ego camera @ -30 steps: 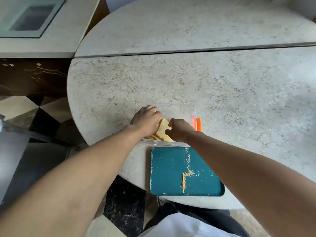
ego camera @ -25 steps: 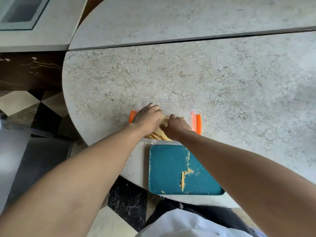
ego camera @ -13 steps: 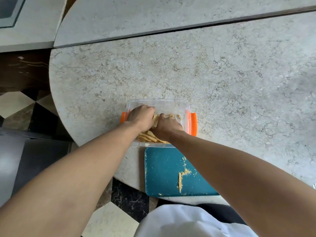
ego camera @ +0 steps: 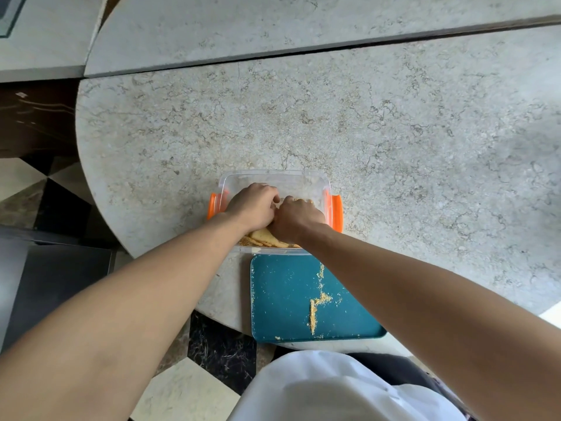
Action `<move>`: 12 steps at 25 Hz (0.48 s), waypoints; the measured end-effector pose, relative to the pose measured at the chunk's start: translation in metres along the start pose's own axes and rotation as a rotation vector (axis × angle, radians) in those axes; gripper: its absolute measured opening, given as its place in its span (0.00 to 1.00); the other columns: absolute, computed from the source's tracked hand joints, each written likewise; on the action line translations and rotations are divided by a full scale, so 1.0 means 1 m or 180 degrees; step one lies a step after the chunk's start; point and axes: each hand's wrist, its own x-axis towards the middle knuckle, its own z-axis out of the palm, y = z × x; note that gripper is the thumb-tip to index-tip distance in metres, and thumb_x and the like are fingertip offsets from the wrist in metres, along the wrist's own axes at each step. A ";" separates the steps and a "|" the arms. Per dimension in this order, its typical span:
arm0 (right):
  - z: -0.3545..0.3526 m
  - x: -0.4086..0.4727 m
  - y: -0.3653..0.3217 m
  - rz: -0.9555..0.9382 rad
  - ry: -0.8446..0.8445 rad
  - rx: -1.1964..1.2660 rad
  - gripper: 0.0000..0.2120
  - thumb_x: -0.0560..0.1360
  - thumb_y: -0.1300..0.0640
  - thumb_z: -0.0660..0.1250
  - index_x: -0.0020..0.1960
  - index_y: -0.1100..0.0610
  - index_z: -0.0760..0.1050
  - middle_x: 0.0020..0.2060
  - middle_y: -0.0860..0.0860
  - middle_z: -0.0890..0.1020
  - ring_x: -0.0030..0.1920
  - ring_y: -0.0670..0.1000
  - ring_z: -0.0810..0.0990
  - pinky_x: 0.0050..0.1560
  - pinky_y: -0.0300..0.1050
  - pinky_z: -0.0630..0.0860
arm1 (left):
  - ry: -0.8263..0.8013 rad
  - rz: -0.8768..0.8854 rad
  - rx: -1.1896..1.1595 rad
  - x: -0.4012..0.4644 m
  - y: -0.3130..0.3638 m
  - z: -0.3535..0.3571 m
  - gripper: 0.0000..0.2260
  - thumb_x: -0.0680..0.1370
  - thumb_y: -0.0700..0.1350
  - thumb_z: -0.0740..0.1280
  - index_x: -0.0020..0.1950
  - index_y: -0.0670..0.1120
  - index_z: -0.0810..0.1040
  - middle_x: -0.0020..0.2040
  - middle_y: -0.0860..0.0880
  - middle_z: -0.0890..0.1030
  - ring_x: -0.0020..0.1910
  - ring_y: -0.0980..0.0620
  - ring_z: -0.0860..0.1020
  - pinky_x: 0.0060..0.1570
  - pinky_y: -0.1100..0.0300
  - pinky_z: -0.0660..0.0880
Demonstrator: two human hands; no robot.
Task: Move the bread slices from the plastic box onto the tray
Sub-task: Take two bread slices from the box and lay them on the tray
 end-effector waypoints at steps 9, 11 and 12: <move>-0.006 -0.014 0.001 -0.0234 0.0323 -0.0569 0.25 0.77 0.55 0.65 0.70 0.63 0.65 0.62 0.62 0.74 0.62 0.60 0.76 0.49 0.47 0.73 | 0.0000 -0.0501 -0.0622 -0.012 0.007 0.010 0.15 0.74 0.41 0.70 0.60 0.47 0.80 0.55 0.44 0.84 0.54 0.43 0.81 0.55 0.48 0.78; -0.006 -0.016 0.003 -0.0230 0.0329 -0.0623 0.24 0.76 0.57 0.67 0.69 0.64 0.65 0.60 0.61 0.77 0.62 0.60 0.77 0.47 0.47 0.73 | 0.0024 -0.0612 -0.0576 -0.016 0.009 0.013 0.12 0.73 0.42 0.68 0.56 0.47 0.81 0.54 0.44 0.84 0.54 0.42 0.81 0.55 0.49 0.77; -0.006 -0.017 0.004 -0.0238 0.0330 -0.0646 0.23 0.76 0.59 0.67 0.68 0.64 0.66 0.59 0.61 0.78 0.61 0.60 0.78 0.45 0.47 0.72 | 0.0034 -0.0648 -0.0519 -0.018 0.011 0.015 0.10 0.73 0.42 0.68 0.53 0.47 0.82 0.53 0.45 0.85 0.53 0.42 0.80 0.56 0.49 0.76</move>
